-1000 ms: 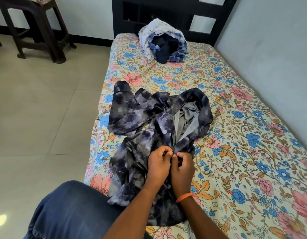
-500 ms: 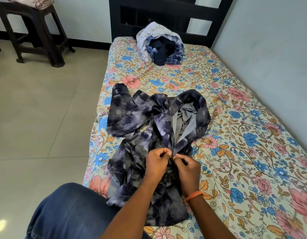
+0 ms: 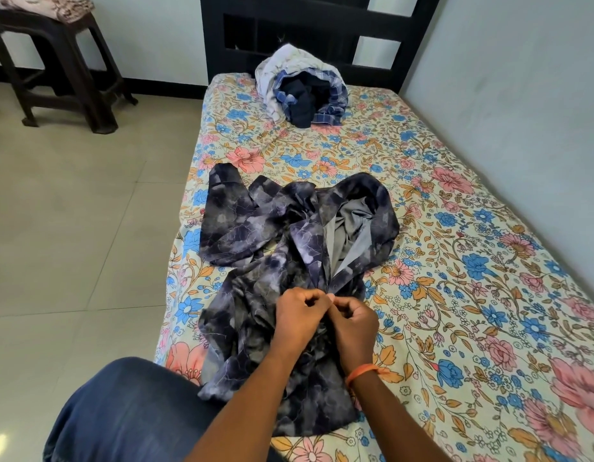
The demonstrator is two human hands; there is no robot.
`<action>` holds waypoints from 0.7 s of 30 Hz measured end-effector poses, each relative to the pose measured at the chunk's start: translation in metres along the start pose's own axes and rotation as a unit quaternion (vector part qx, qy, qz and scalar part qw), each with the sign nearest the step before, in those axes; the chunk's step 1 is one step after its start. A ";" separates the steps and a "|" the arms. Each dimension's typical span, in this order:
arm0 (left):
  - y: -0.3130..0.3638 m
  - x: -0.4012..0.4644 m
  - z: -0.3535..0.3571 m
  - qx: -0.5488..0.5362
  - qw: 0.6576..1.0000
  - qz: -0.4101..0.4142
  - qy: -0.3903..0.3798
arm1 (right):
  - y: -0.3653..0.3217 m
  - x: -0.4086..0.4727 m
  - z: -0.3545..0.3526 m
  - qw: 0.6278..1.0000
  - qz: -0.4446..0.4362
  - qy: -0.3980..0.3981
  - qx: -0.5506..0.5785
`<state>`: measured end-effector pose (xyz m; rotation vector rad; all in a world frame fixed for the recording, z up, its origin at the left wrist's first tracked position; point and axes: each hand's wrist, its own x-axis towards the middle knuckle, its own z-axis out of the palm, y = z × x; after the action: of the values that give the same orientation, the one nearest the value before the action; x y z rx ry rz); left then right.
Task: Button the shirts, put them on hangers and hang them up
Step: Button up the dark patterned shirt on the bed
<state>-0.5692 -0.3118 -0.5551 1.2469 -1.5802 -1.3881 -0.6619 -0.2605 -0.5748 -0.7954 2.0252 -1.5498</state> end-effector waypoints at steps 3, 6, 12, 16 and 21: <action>0.003 0.006 0.001 0.056 0.998 -0.009 0.000 | 0.001 -0.001 -0.001 1.000 -0.010 -0.003 -0.003; 0.006 0.010 0.003 0.098 0.995 -0.018 0.013 | 0.001 0.000 -0.001 1.000 -0.005 -0.003 0.002; 0.004 0.010 0.005 0.061 0.995 -0.060 0.048 | 0.001 0.005 -0.001 0.998 0.031 -0.028 0.040; 0.006 0.016 0.009 0.027 0.990 -0.130 0.056 | -0.001 0.009 -0.003 0.993 0.058 -0.054 0.091; 0.002 0.021 0.011 0.041 0.988 -0.147 0.019 | -0.004 0.015 -0.006 0.980 0.104 -0.082 0.145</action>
<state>-0.5864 -0.3282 -0.5576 1.5980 -1.4840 -1.4799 -0.6761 -0.2669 -0.5693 -0.5573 1.6575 -1.5563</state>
